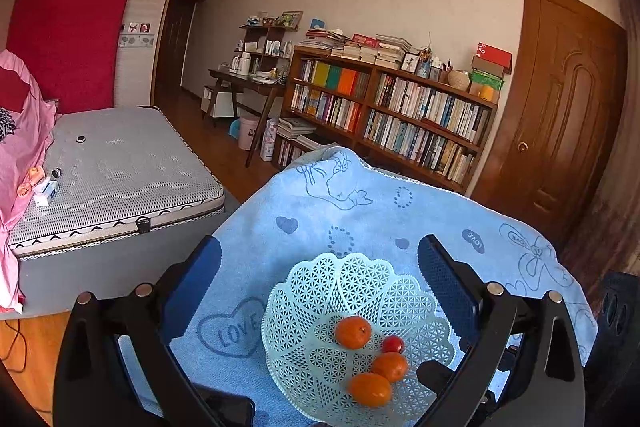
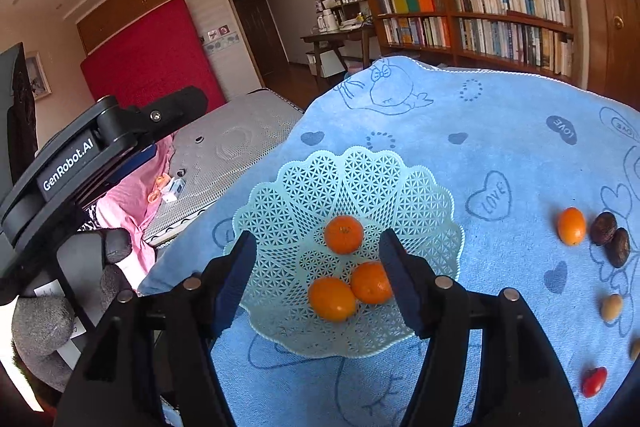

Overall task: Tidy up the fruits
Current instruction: 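Lower the held orange into the basket and open the right tool, then withdraw both tools from the basket toward the remaining fruit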

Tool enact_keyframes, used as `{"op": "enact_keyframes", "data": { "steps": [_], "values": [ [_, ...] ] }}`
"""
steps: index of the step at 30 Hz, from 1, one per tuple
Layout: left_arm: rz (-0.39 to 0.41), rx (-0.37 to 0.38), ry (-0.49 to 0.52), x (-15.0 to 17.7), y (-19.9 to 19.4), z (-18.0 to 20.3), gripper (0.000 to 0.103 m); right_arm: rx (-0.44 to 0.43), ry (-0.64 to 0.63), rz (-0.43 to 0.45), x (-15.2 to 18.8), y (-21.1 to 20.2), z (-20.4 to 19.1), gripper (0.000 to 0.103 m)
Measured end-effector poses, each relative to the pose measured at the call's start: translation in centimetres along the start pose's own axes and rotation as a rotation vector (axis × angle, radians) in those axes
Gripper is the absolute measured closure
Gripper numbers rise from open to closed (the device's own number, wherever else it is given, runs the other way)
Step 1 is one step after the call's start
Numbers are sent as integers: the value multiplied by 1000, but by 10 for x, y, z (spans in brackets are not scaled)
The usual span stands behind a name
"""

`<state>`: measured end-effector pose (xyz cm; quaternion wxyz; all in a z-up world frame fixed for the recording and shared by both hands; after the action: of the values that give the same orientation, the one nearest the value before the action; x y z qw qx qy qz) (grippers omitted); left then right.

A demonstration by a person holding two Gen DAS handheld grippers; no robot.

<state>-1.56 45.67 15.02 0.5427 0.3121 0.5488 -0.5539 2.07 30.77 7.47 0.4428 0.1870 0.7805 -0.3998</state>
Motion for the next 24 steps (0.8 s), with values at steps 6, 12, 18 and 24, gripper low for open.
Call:
{"op": "enact_keyframes", "data": {
  "steps": [6, 12, 18, 24],
  "values": [
    [-2, 6, 4, 2, 0, 3, 3, 35, 65, 8, 3, -8, 24, 39],
    [-13, 17, 17, 5, 2, 9, 3, 61, 96, 26, 4, -15, 38, 39],
    [-19, 25, 17, 7, 2, 10, 3, 81, 100, 51, 3, -23, 45, 37],
    [-23, 35, 23, 9, 2, 14, 3, 109, 121, 72, 2, -33, 59, 37]
  ]
}}
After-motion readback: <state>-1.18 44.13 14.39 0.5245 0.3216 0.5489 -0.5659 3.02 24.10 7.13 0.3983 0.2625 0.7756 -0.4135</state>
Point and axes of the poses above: each gripper's, at about its wrist camera, not at the fingertips, and y roughly the way its jaws point, z to its right, x to its underside, the point moved 7 cm from there along y, roughly the way its jaws point, and after that the axes turned 7 degrees about z, right-handed, at the moved point
